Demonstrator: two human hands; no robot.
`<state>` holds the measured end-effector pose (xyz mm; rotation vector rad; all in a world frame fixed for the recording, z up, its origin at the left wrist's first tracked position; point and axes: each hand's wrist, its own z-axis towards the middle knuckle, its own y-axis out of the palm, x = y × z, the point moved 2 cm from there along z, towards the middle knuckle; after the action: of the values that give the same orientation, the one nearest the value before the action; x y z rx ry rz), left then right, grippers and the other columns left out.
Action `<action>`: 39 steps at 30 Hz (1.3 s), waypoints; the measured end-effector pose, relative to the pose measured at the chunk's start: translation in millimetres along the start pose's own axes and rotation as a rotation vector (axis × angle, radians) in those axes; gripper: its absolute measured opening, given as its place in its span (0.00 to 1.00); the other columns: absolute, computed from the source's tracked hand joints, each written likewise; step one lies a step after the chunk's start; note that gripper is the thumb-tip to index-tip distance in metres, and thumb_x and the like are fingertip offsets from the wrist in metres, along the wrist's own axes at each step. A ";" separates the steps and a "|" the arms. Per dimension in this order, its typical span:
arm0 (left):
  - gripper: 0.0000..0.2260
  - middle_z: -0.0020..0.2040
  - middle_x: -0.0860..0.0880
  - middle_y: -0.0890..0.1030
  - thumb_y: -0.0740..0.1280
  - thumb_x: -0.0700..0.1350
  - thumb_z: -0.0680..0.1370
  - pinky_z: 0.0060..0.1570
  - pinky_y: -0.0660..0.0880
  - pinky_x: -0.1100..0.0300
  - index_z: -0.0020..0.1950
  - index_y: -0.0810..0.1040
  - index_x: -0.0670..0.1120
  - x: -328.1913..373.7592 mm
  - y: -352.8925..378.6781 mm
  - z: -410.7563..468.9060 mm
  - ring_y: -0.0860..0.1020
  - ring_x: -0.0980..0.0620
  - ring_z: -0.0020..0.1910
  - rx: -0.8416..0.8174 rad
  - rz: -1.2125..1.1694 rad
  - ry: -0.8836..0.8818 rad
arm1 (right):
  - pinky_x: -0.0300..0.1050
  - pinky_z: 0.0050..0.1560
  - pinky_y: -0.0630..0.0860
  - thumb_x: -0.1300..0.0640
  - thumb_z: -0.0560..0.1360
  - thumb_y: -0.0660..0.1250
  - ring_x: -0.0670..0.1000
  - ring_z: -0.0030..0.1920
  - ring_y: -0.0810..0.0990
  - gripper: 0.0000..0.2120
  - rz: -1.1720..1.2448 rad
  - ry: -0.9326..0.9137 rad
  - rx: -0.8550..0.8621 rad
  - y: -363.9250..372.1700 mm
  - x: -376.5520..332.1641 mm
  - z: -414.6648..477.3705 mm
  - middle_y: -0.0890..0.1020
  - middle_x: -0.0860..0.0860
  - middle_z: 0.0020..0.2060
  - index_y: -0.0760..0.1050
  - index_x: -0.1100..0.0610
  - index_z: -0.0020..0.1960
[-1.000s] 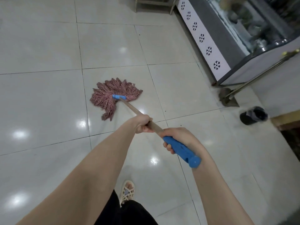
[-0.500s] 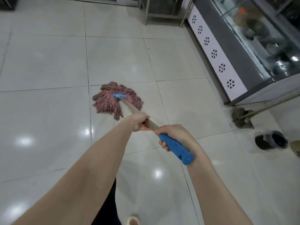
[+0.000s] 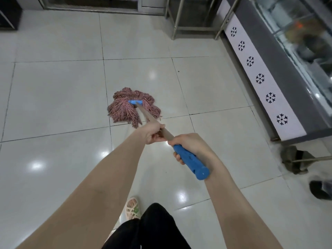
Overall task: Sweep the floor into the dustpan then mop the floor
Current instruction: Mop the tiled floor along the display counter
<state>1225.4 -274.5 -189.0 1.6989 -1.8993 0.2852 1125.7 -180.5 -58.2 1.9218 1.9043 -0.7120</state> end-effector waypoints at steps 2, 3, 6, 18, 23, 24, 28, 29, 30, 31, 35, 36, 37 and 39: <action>0.08 0.42 0.42 0.76 0.58 0.40 0.82 0.43 0.77 0.54 0.45 0.69 0.40 24.9 -11.5 18.1 0.79 0.48 0.39 0.003 -0.013 0.003 | 0.35 0.21 0.70 0.63 0.74 0.68 0.48 0.18 0.73 0.07 -0.008 -0.007 0.004 7.1 -25.1 19.5 0.74 0.57 0.28 0.76 0.66 0.50; 0.07 0.42 0.41 0.76 0.58 0.40 0.82 0.41 0.77 0.54 0.45 0.69 0.40 39.4 -19.8 29.7 0.79 0.47 0.40 0.003 -0.015 -0.002 | 0.35 0.21 0.70 0.63 0.74 0.68 0.48 0.18 0.73 0.09 -0.005 -0.005 -0.002 11.6 -39.7 32.1 0.74 0.57 0.28 0.76 0.67 0.52; 0.05 0.48 0.40 0.76 0.58 0.41 0.82 0.36 0.77 0.55 0.50 0.69 0.39 84.1 -39.9 60.8 0.79 0.46 0.44 -0.001 -0.020 0.000 | 0.36 0.21 0.71 0.64 0.73 0.69 0.49 0.19 0.73 0.14 -0.021 -0.009 -0.005 23.8 -82.1 72.8 0.74 0.57 0.29 0.75 0.69 0.56; 0.07 0.46 0.41 0.73 0.56 0.41 0.83 0.48 0.76 0.50 0.58 0.66 0.38 311.7 -109.2 186.0 0.76 0.47 0.44 0.015 -0.135 0.007 | 0.37 0.21 0.71 0.65 0.74 0.68 0.50 0.18 0.72 0.15 -0.052 -0.030 -0.063 57.0 -306.6 235.4 0.73 0.57 0.27 0.73 0.71 0.57; 0.07 0.48 0.41 0.73 0.56 0.42 0.83 0.47 0.76 0.52 0.53 0.68 0.39 391.1 -145.3 230.2 0.76 0.48 0.44 0.026 -0.142 0.003 | 0.37 0.21 0.71 0.65 0.73 0.68 0.50 0.18 0.73 0.12 -0.097 -0.042 -0.097 78.9 -392.4 286.7 0.74 0.57 0.27 0.75 0.69 0.54; 0.07 0.50 0.40 0.73 0.56 0.42 0.83 0.45 0.76 0.52 0.56 0.67 0.38 407.6 -153.2 239.5 0.76 0.48 0.44 0.023 -0.144 0.007 | 0.37 0.21 0.71 0.64 0.73 0.68 0.50 0.18 0.74 0.10 -0.101 -0.046 -0.095 83.4 -409.3 297.4 0.74 0.56 0.26 0.75 0.68 0.52; 0.10 0.55 0.39 0.71 0.56 0.41 0.83 0.32 0.80 0.56 0.62 0.65 0.38 475.9 -188.6 276.9 0.76 0.46 0.49 0.025 -0.135 0.016 | 0.38 0.22 0.72 0.64 0.72 0.69 0.50 0.19 0.74 0.10 -0.105 -0.048 -0.079 107.7 -475.2 345.6 0.75 0.53 0.20 0.75 0.67 0.51; 0.10 0.55 0.39 0.71 0.56 0.41 0.83 0.33 0.80 0.56 0.62 0.65 0.38 498.0 -201.5 287.6 0.75 0.45 0.51 0.017 -0.127 0.016 | 0.38 0.23 0.72 0.63 0.72 0.69 0.51 0.19 0.75 0.10 -0.096 -0.044 -0.089 118.0 -494.3 362.0 0.74 0.52 0.19 0.75 0.66 0.51; 0.09 0.55 0.39 0.71 0.56 0.41 0.83 0.36 0.80 0.54 0.62 0.65 0.38 508.7 -209.3 295.7 0.75 0.45 0.51 0.020 -0.126 0.011 | 0.39 0.23 0.72 0.63 0.72 0.69 0.51 0.20 0.75 0.09 -0.102 -0.049 -0.086 123.8 -503.4 370.8 0.74 0.52 0.19 0.75 0.66 0.50; 0.09 0.55 0.39 0.71 0.56 0.41 0.83 0.40 0.78 0.53 0.61 0.65 0.38 530.7 -223.8 305.9 0.75 0.46 0.51 0.013 -0.124 0.013 | 0.39 0.23 0.72 0.63 0.72 0.69 0.51 0.20 0.75 0.07 -0.087 -0.052 -0.087 135.3 -522.9 385.5 0.74 0.52 0.19 0.75 0.65 0.48; 0.07 0.48 0.40 0.74 0.56 0.41 0.83 0.47 0.76 0.52 0.58 0.67 0.38 610.8 -279.2 340.1 0.77 0.47 0.44 0.017 -0.114 0.015 | 0.38 0.23 0.71 0.64 0.72 0.68 0.50 0.19 0.74 0.05 -0.063 -0.043 -0.059 184.3 -601.3 431.5 0.73 0.51 0.18 0.73 0.63 0.45; 0.07 0.46 0.41 0.75 0.55 0.41 0.83 0.48 0.76 0.52 0.56 0.68 0.38 639.0 -299.8 352.4 0.77 0.48 0.43 0.005 -0.121 -0.004 | 0.38 0.22 0.71 0.64 0.72 0.68 0.50 0.19 0.74 0.04 -0.051 -0.030 -0.055 200.4 -630.5 446.4 0.72 0.52 0.19 0.73 0.63 0.45; 0.06 0.45 0.42 0.74 0.55 0.40 0.83 0.49 0.76 0.52 0.55 0.69 0.38 652.9 -307.2 356.7 0.77 0.48 0.42 0.010 -0.123 -0.004 | 0.37 0.22 0.71 0.65 0.73 0.68 0.50 0.19 0.73 0.04 -0.056 -0.029 -0.045 207.8 -645.4 451.0 0.72 0.52 0.19 0.72 0.63 0.44; 0.05 0.44 0.42 0.74 0.55 0.40 0.83 0.51 0.75 0.50 0.56 0.67 0.39 697.8 -329.3 370.8 0.77 0.48 0.41 -0.005 -0.098 0.010 | 0.37 0.22 0.70 0.65 0.73 0.67 0.49 0.19 0.73 0.05 -0.049 -0.039 -0.044 227.7 -689.2 469.9 0.72 0.53 0.21 0.71 0.62 0.43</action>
<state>1421.0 -1108.0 -183.8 1.7776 -1.8012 0.2499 1317.7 -1023.5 -73.3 1.8275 1.9336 -0.7103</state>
